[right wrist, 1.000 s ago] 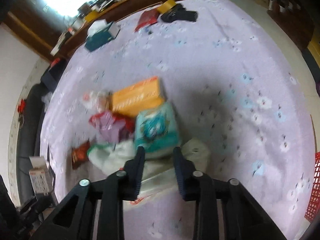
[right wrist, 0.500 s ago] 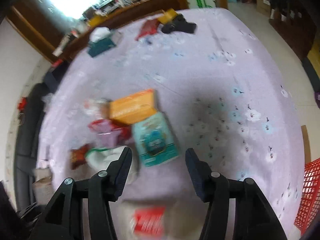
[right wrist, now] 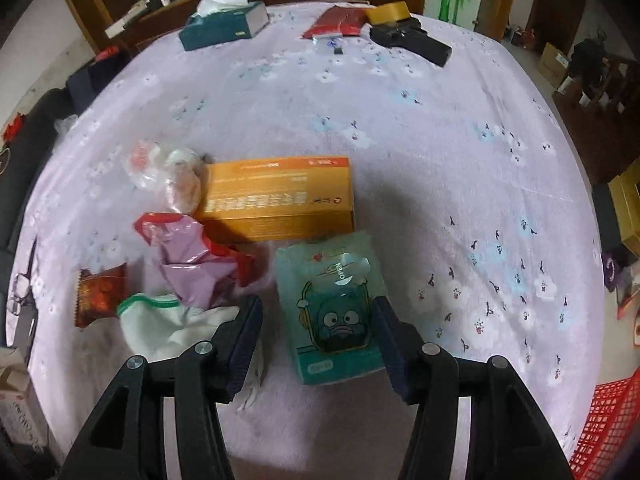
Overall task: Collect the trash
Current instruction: 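Grasp the teal tissue pack with the right tool, then carry the medicine box and tissue pack toward the red basket with both tools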
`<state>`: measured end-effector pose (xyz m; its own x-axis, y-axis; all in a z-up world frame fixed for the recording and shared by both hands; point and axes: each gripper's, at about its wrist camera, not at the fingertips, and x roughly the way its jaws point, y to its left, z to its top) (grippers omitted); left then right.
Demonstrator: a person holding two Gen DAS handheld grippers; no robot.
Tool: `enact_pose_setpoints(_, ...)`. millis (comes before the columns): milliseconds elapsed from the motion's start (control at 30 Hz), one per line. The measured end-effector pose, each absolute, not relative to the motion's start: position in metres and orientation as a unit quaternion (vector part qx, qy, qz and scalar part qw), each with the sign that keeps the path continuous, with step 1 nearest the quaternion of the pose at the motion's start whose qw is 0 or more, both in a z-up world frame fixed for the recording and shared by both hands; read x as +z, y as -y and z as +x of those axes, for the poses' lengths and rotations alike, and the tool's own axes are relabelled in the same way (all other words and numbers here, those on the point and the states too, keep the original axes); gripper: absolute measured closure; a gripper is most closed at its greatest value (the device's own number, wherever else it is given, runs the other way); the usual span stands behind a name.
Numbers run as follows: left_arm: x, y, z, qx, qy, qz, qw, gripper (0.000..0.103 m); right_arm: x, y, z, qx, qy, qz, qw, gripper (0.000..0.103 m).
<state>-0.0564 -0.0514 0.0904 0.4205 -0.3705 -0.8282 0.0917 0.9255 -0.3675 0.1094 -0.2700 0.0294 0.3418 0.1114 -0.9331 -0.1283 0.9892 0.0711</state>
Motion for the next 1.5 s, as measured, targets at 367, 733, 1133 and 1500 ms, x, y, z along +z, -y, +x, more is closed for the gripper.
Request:
enact_pose_setpoints(367, 0.089, 0.073, -0.055, -0.159, -0.512, -0.116, 0.836, 0.067, 0.039, 0.313, 0.077, 0.075, -0.553, 0.052, 0.828, 0.089)
enact_pose_setpoints(733, 0.102, 0.113, -0.063, -0.196, -0.494, -0.083, 0.843, 0.067, 0.112, 0.331, -0.032, 0.134, -0.49, 0.135, 0.851, 0.088)
enact_pose_setpoints(1133, 0.121, 0.166, -0.082, -0.259, -0.477, -0.045, 0.839, 0.067, 0.12, 0.366, -0.11, 0.085, -0.482, 0.206, 0.847, 0.088)
enact_pose_setpoints(1500, 0.136, 0.231, -0.099, -0.315, -0.467, -0.005, 0.826, 0.067, 0.139, 0.413, -0.154, 0.045, -0.452, 0.236, 0.859, 0.088)
